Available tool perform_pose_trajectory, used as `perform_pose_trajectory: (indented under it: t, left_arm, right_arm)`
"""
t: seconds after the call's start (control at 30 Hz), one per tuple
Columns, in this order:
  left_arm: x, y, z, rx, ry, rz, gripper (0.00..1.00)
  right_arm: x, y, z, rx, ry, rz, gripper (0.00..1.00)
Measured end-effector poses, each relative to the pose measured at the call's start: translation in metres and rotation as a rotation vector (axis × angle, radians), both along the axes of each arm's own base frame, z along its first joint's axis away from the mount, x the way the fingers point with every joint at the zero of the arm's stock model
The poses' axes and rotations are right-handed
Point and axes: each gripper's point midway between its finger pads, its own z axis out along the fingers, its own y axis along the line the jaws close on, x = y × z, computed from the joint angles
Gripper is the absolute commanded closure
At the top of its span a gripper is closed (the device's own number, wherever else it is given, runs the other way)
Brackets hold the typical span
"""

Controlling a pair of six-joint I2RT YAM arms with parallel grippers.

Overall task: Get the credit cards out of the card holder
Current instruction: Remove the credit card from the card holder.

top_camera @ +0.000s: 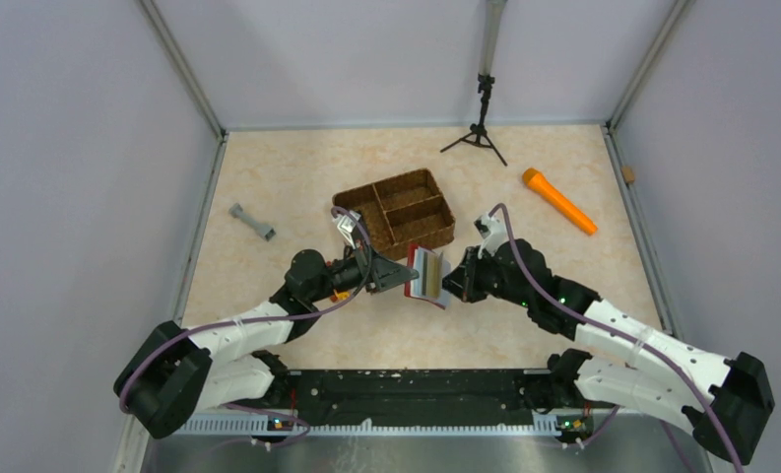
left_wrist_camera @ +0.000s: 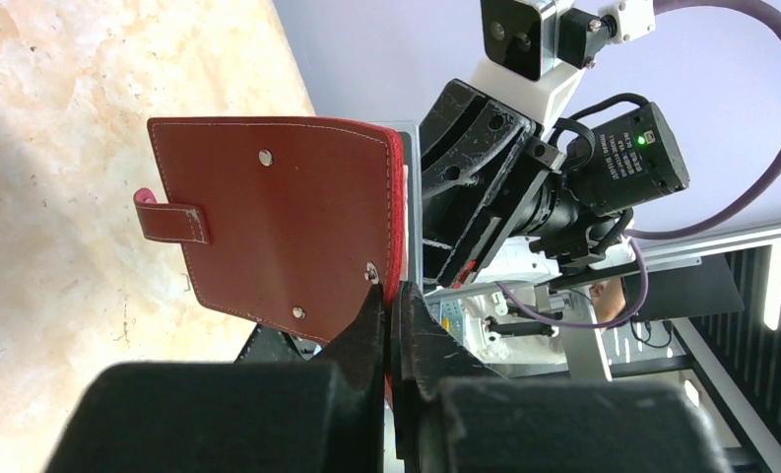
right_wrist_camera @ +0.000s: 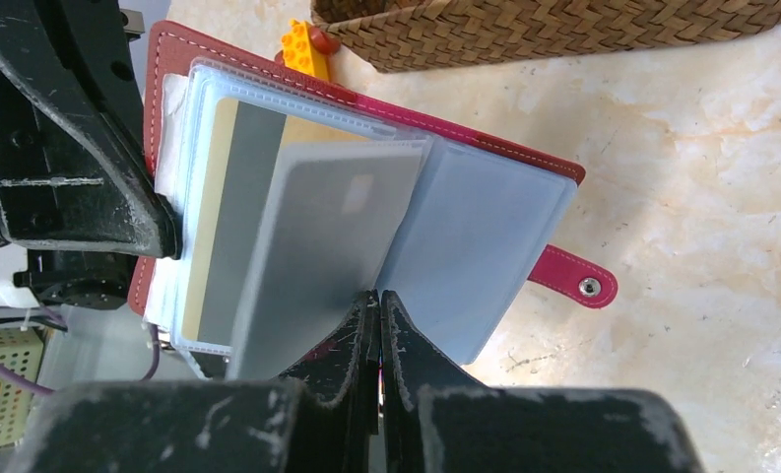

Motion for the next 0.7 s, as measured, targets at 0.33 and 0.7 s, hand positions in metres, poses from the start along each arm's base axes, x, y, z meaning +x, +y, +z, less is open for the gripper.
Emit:
perform_pose_trajectory:
  t: [0.33,0.7]
  left_arm:
    - [-0.001,0.001,-0.001,0.006,-0.002,0.001,1.00]
    - [-0.002,0.005,0.011,-0.013,-0.029,0.016,1.00]
  right_arm:
    - [0.001,-0.003,0.007,0.013,-0.020,-0.014,1.00]
    - [0.005,-0.037,-0.006,-0.091,-0.005,-0.130,0.94]
